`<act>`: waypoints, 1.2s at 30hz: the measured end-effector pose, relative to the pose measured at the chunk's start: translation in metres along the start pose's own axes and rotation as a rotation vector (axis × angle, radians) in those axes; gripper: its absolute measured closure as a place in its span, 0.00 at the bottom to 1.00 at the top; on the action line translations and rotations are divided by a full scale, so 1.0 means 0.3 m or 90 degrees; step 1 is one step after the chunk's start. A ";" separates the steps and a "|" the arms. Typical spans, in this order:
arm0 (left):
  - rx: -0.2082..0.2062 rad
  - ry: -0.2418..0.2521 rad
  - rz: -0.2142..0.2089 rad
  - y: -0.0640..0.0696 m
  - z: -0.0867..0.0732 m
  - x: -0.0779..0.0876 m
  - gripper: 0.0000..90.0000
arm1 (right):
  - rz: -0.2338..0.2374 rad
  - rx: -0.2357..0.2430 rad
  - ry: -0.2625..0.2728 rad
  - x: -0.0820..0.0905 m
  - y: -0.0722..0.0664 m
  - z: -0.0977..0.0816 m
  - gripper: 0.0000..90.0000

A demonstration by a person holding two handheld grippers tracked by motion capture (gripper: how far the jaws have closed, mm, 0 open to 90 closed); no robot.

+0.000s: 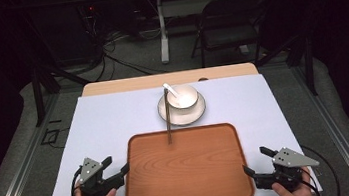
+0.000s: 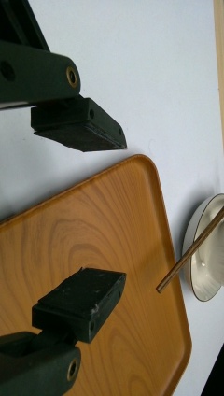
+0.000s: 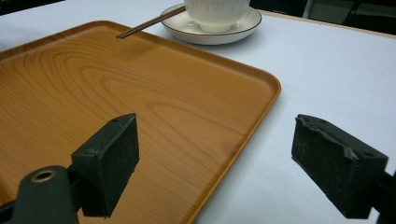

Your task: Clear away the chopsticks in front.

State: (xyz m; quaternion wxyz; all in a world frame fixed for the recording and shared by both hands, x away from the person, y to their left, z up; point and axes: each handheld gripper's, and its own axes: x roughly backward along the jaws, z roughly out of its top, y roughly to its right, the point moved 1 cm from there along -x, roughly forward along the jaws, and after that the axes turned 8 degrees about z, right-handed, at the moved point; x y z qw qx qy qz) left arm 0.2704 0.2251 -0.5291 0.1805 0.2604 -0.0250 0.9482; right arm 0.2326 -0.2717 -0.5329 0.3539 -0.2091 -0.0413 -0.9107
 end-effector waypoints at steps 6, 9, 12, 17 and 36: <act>0.002 -0.017 0.007 0.001 -0.001 -0.004 0.35 | -0.002 -0.005 0.001 0.000 0.001 0.000 0.16; 0.006 -0.029 0.016 0.004 -0.001 -0.004 0.36 | -0.001 -0.011 -0.001 0.000 0.005 0.000 0.16; 0.012 -0.040 0.019 0.003 0.002 -0.005 0.36 | -0.002 -0.010 0.000 0.004 0.003 -0.001 0.16; 0.029 -0.054 0.041 -0.001 0.005 -0.009 0.35 | -0.002 -0.006 -0.001 0.004 0.002 -0.002 0.16; 0.028 -0.087 0.052 0.018 0.149 -0.078 0.40 | -0.002 -0.027 0.004 0.006 0.012 -0.002 0.16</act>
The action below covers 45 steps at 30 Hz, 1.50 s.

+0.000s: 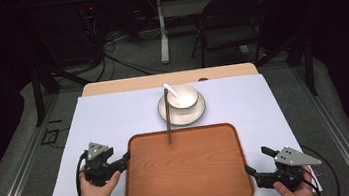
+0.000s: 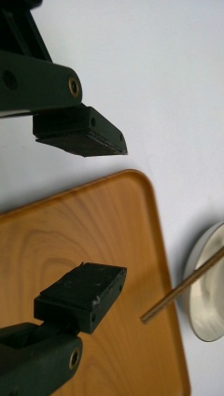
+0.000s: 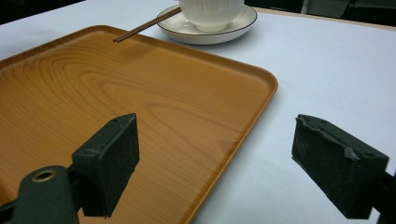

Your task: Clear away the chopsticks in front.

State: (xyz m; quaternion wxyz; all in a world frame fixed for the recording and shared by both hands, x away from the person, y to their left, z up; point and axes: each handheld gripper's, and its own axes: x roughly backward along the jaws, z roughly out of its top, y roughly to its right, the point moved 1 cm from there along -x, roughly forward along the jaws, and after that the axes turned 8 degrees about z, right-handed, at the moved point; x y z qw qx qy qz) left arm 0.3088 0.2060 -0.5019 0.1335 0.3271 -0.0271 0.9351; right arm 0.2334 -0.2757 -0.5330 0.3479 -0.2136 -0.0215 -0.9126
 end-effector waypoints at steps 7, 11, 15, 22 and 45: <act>-0.005 -0.012 0.006 0.016 0.073 -0.056 0.43 | 0.000 -0.008 0.003 0.001 0.002 0.000 0.16; -0.001 -0.029 -0.001 0.025 0.097 -0.092 0.45 | 0.001 -0.010 0.003 0.001 0.005 -0.001 0.16; -0.001 -0.043 -0.009 0.037 0.127 -0.124 0.46 | 0.002 -0.012 0.002 0.001 0.006 -0.001 0.16; 0.014 -0.050 -0.017 0.053 0.224 -0.169 0.47 | 0.005 -0.012 -0.001 -0.001 0.006 -0.001 0.16; -0.031 -0.085 0.013 0.155 0.399 -0.309 0.48 | 0.005 -0.015 0.000 0.001 0.011 -0.002 0.16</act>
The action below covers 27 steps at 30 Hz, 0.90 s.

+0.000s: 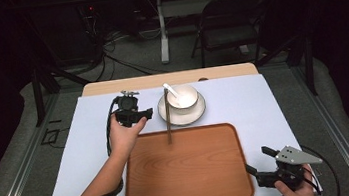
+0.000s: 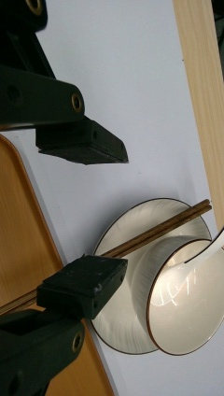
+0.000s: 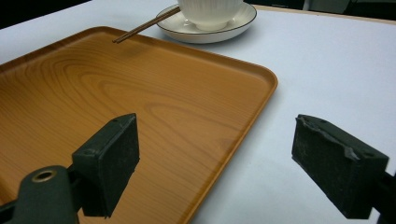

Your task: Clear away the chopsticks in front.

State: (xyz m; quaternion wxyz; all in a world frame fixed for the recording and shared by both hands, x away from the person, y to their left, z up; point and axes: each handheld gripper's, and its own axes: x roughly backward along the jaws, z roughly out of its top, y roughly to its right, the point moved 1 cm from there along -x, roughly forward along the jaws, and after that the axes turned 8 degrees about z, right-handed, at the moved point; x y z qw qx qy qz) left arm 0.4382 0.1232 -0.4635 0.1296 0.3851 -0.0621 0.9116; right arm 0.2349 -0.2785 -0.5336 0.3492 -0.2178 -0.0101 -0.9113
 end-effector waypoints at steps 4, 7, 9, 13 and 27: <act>0.006 -0.013 -0.004 0.010 0.014 -0.020 0.50 | 0.001 0.001 0.000 0.000 0.000 0.000 0.16; 0.011 -0.014 0.000 0.015 0.024 -0.036 0.51 | 0.001 0.001 0.000 0.000 0.000 0.000 0.16; 0.019 -0.017 0.001 0.016 0.031 -0.046 0.52 | 0.001 0.001 0.000 0.000 0.000 0.000 0.16; 0.033 -0.029 0.009 0.015 0.043 -0.067 0.52 | 0.000 0.000 0.000 0.000 0.001 0.000 0.16; 0.031 -0.073 0.000 0.049 0.067 -0.136 0.53 | 0.005 -0.001 0.000 0.000 0.001 0.000 0.16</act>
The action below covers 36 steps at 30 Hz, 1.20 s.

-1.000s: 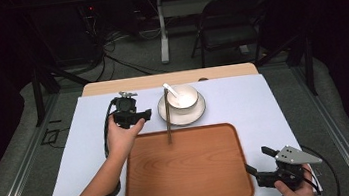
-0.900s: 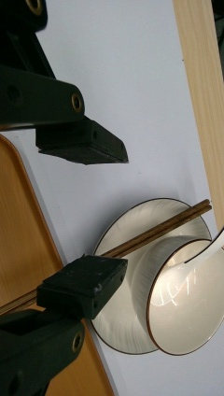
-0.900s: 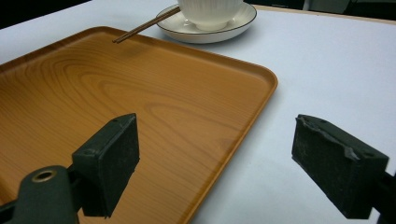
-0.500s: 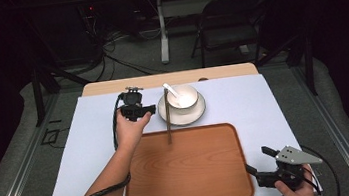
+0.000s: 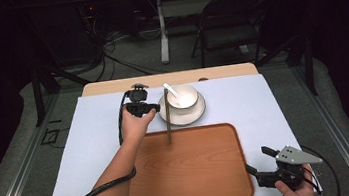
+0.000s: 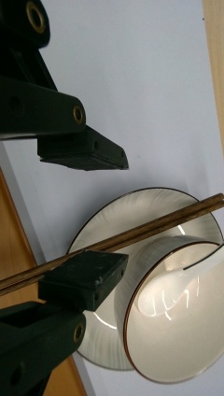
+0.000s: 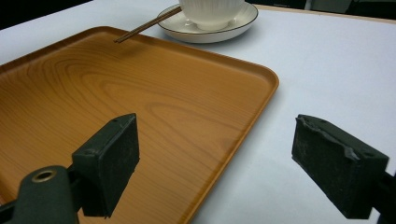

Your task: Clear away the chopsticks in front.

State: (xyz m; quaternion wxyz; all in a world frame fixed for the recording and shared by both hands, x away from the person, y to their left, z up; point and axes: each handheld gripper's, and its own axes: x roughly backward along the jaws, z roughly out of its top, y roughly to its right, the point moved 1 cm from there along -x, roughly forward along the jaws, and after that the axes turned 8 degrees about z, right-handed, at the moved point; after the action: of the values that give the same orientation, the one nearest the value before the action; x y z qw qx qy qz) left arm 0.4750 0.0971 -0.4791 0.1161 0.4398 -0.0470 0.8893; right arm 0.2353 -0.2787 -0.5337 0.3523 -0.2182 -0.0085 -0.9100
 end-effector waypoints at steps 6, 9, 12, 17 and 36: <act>0.012 -0.014 -0.001 0.012 0.019 -0.033 0.56 | -0.001 -0.001 -0.001 0.000 0.001 0.000 0.16; 0.024 -0.016 -0.005 0.017 0.028 -0.050 0.61 | 0.000 -0.003 -0.002 0.000 0.003 0.000 0.16; 0.040 -0.026 -0.015 0.026 0.033 -0.069 0.63 | 0.000 -0.002 -0.001 0.000 0.002 0.000 0.16; 0.062 -0.050 -0.028 0.039 0.037 -0.104 0.69 | 0.001 0.001 0.002 0.003 0.002 -0.001 0.16; 0.088 -0.083 -0.032 0.067 0.040 -0.164 0.81 | 0.003 -0.004 0.003 0.004 0.007 -0.001 0.16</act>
State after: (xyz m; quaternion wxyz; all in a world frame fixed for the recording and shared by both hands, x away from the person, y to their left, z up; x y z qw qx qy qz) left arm 0.5080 0.0674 -0.5105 0.1045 0.5049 0.0183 0.8566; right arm 0.2358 -0.2810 -0.5339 0.3539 -0.2172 -0.0043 -0.9097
